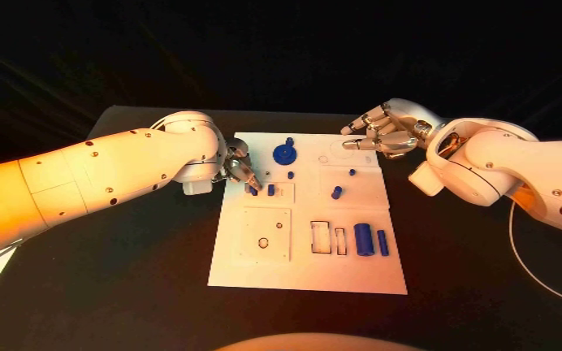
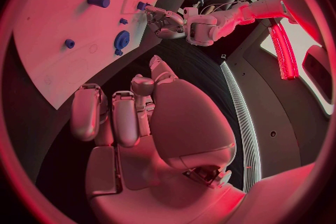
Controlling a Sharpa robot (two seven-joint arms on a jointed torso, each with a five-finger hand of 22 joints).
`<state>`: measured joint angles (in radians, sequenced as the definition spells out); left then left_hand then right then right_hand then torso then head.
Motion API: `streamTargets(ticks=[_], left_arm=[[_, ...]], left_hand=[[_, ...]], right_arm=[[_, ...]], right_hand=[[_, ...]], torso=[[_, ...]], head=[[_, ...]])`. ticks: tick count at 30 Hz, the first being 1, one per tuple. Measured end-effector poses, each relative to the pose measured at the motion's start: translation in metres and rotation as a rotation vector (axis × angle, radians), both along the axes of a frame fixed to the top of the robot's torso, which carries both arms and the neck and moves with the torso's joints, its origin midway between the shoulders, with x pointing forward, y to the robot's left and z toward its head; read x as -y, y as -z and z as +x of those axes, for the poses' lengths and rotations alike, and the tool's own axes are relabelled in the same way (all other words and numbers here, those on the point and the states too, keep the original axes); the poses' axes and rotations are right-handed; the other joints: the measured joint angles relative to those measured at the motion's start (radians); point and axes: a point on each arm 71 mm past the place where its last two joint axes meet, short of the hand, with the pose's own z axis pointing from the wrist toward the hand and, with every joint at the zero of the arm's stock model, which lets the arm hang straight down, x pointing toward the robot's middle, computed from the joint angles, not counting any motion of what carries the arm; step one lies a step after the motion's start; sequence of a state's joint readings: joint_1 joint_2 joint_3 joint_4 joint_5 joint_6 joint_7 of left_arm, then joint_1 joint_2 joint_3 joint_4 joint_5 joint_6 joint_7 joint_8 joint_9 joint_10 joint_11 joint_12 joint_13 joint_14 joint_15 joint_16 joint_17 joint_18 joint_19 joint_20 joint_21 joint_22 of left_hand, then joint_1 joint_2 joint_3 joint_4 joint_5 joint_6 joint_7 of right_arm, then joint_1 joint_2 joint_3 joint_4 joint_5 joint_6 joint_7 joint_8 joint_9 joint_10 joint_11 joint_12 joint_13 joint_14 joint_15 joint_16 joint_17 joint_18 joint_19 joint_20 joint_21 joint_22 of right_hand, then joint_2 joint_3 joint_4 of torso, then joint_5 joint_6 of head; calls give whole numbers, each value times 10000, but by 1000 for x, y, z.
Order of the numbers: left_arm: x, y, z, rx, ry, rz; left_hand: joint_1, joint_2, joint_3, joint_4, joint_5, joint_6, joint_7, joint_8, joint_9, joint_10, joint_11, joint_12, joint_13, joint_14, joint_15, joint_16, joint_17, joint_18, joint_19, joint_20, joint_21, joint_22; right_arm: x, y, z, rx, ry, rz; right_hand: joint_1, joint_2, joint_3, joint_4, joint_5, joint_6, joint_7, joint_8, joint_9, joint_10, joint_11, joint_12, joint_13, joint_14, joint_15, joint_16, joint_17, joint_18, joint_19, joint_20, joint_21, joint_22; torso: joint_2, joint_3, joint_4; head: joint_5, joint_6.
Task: Assemble the parts on the task board
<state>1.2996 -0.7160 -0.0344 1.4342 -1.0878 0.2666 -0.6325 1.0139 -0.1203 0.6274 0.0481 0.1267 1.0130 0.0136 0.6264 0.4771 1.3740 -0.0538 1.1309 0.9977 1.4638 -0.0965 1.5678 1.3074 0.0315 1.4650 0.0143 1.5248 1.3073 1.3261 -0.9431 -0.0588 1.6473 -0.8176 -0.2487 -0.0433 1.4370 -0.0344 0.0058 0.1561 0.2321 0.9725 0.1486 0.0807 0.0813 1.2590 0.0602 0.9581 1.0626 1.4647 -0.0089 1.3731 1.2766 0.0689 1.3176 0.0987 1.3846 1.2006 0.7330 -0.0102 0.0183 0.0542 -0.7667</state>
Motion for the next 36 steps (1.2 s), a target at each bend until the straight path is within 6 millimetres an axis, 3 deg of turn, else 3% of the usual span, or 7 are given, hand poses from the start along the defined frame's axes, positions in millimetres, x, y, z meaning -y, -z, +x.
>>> streamTargets(ticks=[22,34,36], left_arm=[[0,2,-3,-151,130,79],[0,2,-4,-180,164,85],[0,2,-4,-181,166,83]], left_hand=[[-257,-169,-388,140,1,165,-86,3,-137,71,1,0,40,36,-36,0,-1,1,0,1,16,0],[-292,-133,-400,151,0,164,-86,3,-155,71,1,0,56,36,-35,0,7,0,0,1,37,7],[-292,-133,-399,152,0,164,-86,3,-157,95,-23,0,71,36,-35,0,7,-107,0,1,37,7]], right_arm=[[0,0,0,-6,-5,2],[0,0,0,-7,-10,2],[0,0,0,-8,-10,2]], right_hand=[[0,0,0,0,0,0,0,0,0,0,0,0,1,0,0,0,0,0,0,0,0,0],[-40,40,0,0,0,0,0,0,0,0,0,0,-8,0,0,0,-19,0,-37,-37,1,-24],[-40,40,0,0,0,0,0,0,0,0,0,0,-8,0,0,0,-19,0,-37,-36,1,-24]], torso=[[1,3,-4],[-1,5,1],[-1,4,1]], head=[[-7,-53],[5,-53],[8,-53]])
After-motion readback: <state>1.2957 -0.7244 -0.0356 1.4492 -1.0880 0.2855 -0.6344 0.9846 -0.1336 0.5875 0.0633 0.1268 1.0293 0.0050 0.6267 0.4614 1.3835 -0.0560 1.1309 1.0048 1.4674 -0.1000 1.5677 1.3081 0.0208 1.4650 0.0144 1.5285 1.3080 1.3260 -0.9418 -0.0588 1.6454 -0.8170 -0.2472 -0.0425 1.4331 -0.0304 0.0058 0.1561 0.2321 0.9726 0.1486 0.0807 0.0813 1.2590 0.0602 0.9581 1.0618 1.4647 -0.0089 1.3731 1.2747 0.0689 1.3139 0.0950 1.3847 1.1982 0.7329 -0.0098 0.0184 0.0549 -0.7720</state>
